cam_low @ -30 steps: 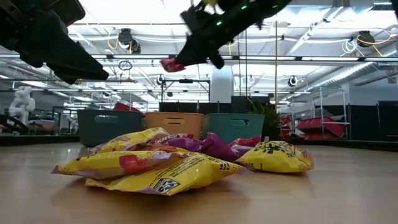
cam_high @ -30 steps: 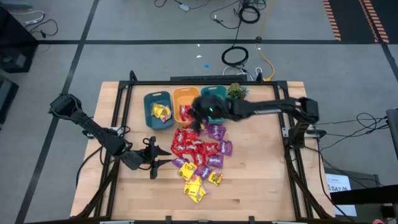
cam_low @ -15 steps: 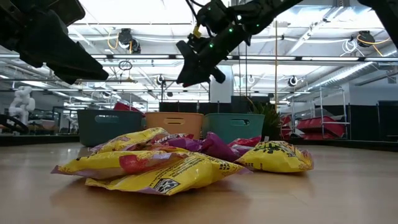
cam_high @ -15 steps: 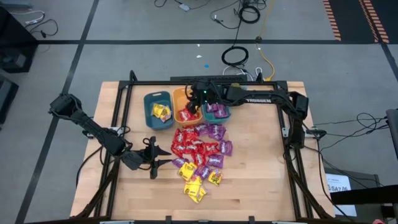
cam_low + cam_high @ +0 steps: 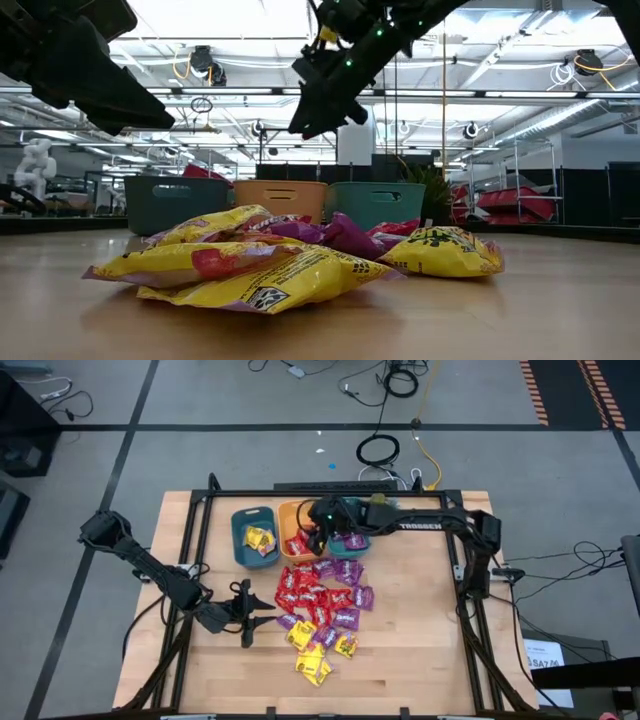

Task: Sort candy
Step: Put the yellow candy into the blue bin

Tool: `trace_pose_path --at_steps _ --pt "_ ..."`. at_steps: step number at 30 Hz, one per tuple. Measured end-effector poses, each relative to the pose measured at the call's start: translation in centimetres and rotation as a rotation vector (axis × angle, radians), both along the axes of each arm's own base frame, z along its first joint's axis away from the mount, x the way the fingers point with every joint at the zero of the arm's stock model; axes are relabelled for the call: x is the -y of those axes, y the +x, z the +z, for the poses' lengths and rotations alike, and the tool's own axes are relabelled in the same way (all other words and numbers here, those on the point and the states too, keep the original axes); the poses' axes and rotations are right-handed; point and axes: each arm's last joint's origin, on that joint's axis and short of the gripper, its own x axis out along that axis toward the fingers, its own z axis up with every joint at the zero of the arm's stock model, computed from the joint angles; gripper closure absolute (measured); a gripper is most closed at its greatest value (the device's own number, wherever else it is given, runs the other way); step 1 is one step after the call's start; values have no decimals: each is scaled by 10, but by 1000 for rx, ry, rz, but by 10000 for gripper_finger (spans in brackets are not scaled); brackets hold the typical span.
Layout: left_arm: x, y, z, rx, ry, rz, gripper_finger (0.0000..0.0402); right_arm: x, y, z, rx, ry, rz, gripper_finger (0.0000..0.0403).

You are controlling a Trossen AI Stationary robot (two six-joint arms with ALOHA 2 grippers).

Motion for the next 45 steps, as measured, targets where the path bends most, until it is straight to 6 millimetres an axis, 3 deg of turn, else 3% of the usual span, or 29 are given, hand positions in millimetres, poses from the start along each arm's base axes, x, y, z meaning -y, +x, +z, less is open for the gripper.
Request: trace_pose_path --at_steps 15,22,27,32,36,40,45 --pt "0 0 0 5 -4 0 262 -71 -11 14 -102 21 154 213" --pt "0 0 1 5 -5 0 262 -140 -7 8 -90 62 285 213" --pt "0 0 1 7 -5 0 262 -189 1 -19 -128 42 413 213" --pt "0 0 1 6 -6 0 262 -221 20 -56 -85 -23 528 213" --pt "0 0 1 7 -32 12 262 -231 36 -91 -39 -54 563 213" --pt "0 0 1 8 -53 22 262 -233 41 -127 -107 -28 546 213" --pt "0 0 1 7 -52 21 262 -233 41 -147 -156 3 515 220"
